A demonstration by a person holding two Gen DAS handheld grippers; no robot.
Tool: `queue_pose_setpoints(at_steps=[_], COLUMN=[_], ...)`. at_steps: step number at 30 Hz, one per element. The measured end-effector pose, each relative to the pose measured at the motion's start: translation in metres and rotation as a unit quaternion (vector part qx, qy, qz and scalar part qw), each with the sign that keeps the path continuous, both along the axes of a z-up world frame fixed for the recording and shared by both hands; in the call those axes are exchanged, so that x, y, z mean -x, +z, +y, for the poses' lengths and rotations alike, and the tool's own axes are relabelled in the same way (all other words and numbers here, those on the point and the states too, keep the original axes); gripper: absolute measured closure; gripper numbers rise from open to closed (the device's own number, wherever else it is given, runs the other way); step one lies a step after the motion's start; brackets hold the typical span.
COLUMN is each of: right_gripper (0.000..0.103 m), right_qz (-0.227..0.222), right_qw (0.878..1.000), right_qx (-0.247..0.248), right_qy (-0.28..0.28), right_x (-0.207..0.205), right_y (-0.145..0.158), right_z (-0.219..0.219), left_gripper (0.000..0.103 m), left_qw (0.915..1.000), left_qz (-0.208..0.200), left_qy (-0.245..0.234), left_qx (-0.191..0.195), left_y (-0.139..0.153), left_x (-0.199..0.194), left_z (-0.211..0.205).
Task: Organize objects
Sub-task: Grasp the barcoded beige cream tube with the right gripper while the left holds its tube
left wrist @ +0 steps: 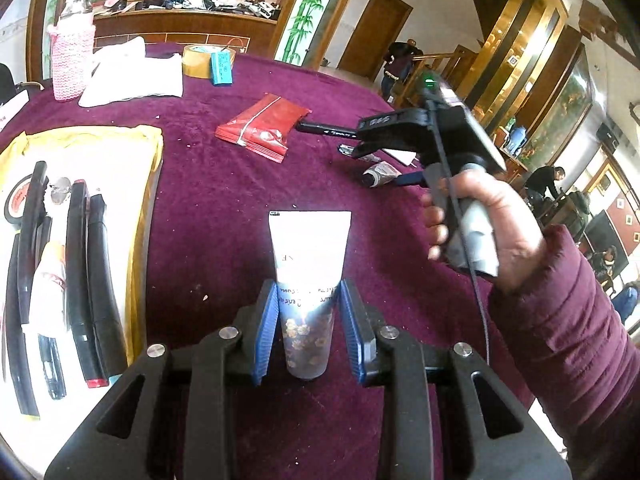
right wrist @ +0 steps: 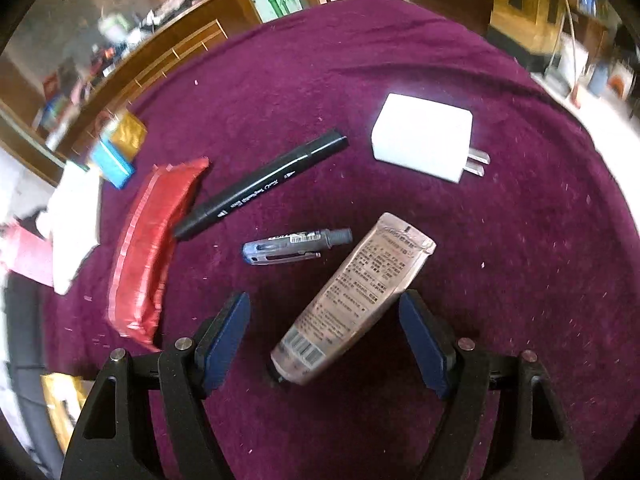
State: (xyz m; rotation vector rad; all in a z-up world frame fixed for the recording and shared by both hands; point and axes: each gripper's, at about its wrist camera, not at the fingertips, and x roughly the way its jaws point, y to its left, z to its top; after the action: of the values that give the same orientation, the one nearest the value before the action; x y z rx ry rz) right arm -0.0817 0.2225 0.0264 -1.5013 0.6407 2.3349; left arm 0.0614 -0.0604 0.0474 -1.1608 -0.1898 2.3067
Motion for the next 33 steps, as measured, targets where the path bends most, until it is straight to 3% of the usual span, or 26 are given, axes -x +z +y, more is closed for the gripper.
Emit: queue_pose_setpoints(at_steps=[3, 5, 10, 12, 18, 26, 33], right_gripper=[0.039, 0.050, 0.076, 0.077, 0.077, 0.077, 0.077], right_qz=[-0.015, -0.016, -0.005, -0.001, 0.032, 0.064, 0.090], right_qw=[0.998, 0.996, 0.994, 0.994, 0.997, 0.983, 0.966], right_qx=[-0.056, -0.089, -0.103, -0.094, 0.000, 0.139, 0.173], right_qy=[0.016, 0.022, 0.040, 0.053, 0.068, 0.098, 0.167], right_x=[0.004, -0.001, -0.015, -0.018, -0.047, -0.092, -0.109], right_y=[-0.002, -0.002, 0.002, 0.004, 0.006, 0.009, 0.036], right_z=[-0.014, -0.019, -0.015, -0.015, -0.006, -0.015, -0.073], left_gripper=[0.075, 0.075, 0.075, 0.075, 0.075, 0.075, 0.075], left_qw=[1.0000, 1.0000, 0.9998, 0.9998, 0.9995, 0.9978, 0.9936], left_qz=[0.000, -0.001, -0.005, -0.003, -0.006, -0.006, -0.002], left_qy=[0.002, 0.005, 0.013, 0.015, 0.026, 0.063, 0.109], left_qx=[-0.005, -0.008, -0.013, -0.011, -0.017, -0.021, -0.028], left_y=[-0.001, 0.000, 0.000, 0.001, 0.004, 0.011, 0.013], left_x=[-0.001, -0.003, -0.005, -0.008, -0.018, -0.037, -0.052], left_z=[-0.005, -0.009, -0.013, -0.014, -0.024, -0.053, -0.094])
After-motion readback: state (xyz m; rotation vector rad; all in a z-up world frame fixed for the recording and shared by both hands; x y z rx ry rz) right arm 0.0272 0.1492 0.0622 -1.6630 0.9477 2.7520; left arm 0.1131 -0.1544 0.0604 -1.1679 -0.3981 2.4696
